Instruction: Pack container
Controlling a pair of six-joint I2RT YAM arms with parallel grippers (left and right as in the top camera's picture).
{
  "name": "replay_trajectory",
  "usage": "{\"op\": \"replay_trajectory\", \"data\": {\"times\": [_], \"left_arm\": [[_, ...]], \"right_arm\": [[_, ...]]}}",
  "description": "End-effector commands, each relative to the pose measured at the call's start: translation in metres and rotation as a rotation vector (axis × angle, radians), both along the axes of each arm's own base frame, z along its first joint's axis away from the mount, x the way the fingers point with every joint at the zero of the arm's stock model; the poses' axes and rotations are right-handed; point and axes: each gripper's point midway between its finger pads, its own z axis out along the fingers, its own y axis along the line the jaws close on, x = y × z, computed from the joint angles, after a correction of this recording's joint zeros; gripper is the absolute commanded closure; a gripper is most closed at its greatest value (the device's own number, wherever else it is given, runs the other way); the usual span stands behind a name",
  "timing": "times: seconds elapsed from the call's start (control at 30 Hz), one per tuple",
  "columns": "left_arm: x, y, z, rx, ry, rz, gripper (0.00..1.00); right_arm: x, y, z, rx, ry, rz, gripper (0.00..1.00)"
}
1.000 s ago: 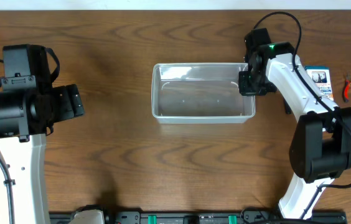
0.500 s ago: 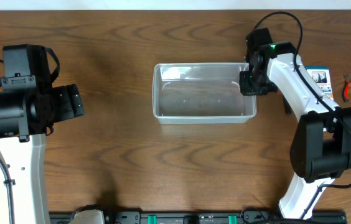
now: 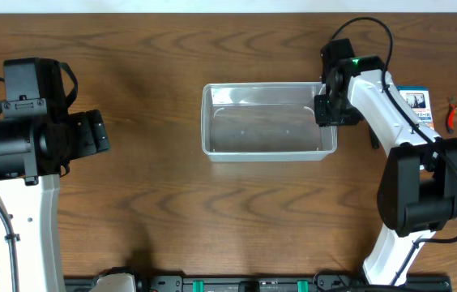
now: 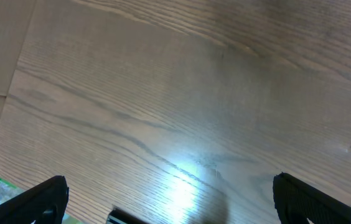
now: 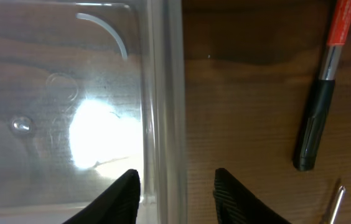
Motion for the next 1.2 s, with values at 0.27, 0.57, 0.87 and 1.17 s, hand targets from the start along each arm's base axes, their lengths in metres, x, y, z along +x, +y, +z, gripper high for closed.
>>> {"op": "replay_trajectory", "data": {"times": [0.27,0.57,0.87,1.17], "left_arm": [[-0.001,0.002,0.001,0.003,0.0,0.017,0.02],[-0.001,0.002,0.001,0.003,0.0,0.017,0.02],[-0.003,0.002,0.001,0.002,0.005,0.017,0.02],[-0.002,0.002,0.001,0.003,0.003,0.017,0.02]], "right_arm": [[0.017,0.005,0.032,-0.01,-0.044,0.017,0.58],[0.038,-0.001,0.132,0.002,-0.167,0.041,0.01],[0.012,-0.047,0.174,-0.14,-0.09,0.186,0.01],[0.025,-0.062,0.172,-0.045,-0.115,0.399,0.01]]}}
